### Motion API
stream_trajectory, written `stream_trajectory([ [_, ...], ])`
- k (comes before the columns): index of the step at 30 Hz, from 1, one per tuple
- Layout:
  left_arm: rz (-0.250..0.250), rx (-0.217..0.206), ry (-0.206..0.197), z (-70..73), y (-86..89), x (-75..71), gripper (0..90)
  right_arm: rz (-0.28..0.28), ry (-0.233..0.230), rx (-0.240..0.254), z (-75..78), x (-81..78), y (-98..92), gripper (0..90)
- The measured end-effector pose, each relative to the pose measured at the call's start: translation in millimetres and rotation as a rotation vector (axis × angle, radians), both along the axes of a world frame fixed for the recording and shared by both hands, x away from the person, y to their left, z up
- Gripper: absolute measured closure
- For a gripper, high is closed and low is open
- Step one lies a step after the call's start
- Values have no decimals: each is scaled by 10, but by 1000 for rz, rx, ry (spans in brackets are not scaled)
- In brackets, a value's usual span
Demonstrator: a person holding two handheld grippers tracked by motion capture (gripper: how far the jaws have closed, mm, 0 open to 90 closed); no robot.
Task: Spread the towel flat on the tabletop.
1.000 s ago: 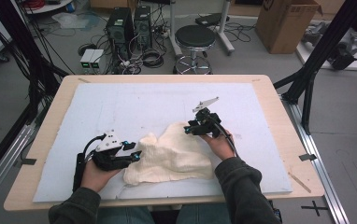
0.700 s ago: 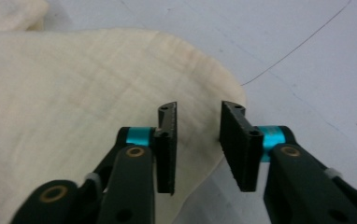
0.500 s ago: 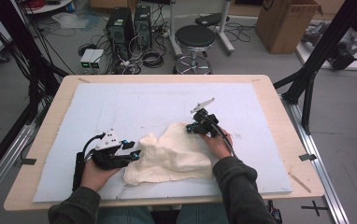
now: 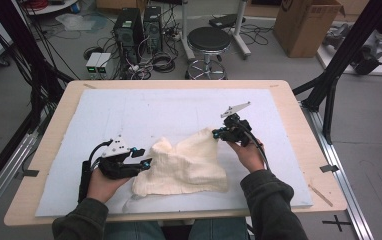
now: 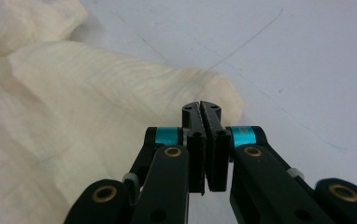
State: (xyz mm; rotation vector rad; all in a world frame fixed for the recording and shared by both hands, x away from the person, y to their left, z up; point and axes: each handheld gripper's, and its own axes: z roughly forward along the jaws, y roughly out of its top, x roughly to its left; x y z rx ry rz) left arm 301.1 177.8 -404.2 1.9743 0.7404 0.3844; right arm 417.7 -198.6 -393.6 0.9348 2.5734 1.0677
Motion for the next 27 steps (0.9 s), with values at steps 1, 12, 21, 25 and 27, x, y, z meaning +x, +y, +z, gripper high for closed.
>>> stream_trajectory([
  [1,0,1,1,7,-7,9,540,-7,-2,-1,16,-19,-30,891],
  [12,1,-16,32,118,-158,370,545,21,53,-41,-138,-145,-84,890],
  [21,-26,-12,105,83,-410,855,562,24,55,-23,-170,-131,-91,889],
  [25,-31,11,172,-38,-465,1009,525,25,59,-19,-186,-117,-86,889],
  [27,-33,38,219,-123,-470,1059,511,28,61,-23,-195,-110,-83,889],
])
